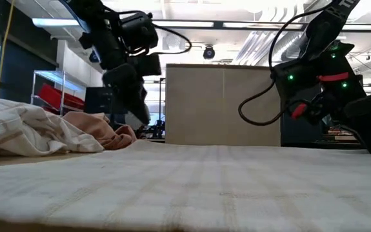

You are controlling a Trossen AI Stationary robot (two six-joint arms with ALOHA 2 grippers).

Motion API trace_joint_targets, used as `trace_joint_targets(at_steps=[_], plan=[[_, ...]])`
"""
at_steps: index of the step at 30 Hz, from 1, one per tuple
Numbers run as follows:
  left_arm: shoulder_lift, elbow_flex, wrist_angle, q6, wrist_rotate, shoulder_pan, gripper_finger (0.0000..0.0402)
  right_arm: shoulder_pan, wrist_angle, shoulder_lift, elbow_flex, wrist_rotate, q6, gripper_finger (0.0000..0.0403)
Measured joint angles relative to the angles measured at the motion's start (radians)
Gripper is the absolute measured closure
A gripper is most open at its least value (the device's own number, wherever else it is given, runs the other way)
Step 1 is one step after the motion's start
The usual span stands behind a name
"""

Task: Fold towel
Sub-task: Fold the white striped towel

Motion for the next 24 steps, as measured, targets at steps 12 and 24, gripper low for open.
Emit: trace_joint_targets(at_steps=[12,24], plan=[[0.186,0.000,0.070,-0.043,-0.016,0.001,0.0191,0.021,0.003,0.000,0.001,0.008,0.000,0.0402],[0.141,0.000,-0.127,-0.119,-0.042,-0.014,0.0390,0.097,0.026,-0.026,0.014,0.006,0.083,0.0403]])
